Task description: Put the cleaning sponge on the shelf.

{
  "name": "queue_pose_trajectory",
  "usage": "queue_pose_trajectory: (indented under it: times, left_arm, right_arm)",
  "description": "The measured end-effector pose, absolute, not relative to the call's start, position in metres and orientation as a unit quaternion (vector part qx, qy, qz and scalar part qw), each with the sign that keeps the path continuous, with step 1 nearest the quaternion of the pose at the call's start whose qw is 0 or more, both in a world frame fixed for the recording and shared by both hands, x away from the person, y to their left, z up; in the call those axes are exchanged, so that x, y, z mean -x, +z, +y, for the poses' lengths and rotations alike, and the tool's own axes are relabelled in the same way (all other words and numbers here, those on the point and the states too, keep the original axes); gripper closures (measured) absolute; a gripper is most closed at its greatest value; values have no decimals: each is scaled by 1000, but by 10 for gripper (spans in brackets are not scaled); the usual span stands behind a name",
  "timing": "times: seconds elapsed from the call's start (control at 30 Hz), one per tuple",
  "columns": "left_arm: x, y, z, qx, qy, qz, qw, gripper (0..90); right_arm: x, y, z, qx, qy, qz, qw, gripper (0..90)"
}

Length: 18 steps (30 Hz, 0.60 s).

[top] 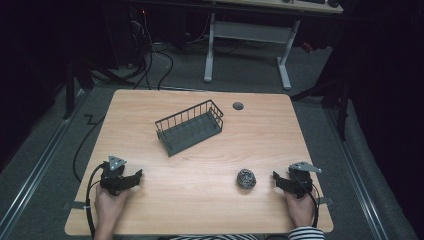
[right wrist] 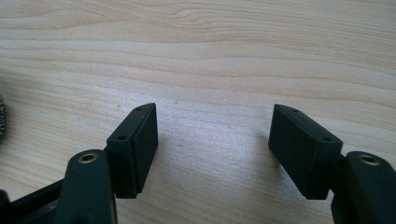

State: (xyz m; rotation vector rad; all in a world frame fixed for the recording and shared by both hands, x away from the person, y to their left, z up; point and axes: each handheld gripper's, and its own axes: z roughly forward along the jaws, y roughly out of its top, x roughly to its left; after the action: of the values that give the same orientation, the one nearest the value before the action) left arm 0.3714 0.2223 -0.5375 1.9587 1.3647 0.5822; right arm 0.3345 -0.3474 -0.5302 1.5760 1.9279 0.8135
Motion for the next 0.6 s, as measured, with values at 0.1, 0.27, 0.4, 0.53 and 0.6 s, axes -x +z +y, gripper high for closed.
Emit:
queue_pose_trajectory:
  times: [0.1, 0.27, 0.4, 0.53, 0.6]
  left_arm:
    - [-371, -537, 222, -750, 223, 525, 336, 234]
    - [-372, -537, 221, -750, 224, 525, 334, 222]
    - [-372, -537, 220, -752, 223, 522, 336, 235]
    - [-372, -537, 218, -750, 221, 521, 343, 258]
    - [-371, -535, 216, -746, 223, 520, 350, 262]
  right_arm:
    - [-334, -530, -347, -582, 300, 711, 258, 332]
    - [-334, -530, -347, -582, 300, 711, 258, 332]
    - [-334, -530, -347, -581, 300, 711, 258, 332]
    - [-334, -530, -347, -582, 300, 711, 258, 332]
    - [-334, -530, -347, -581, 300, 711, 258, 332]
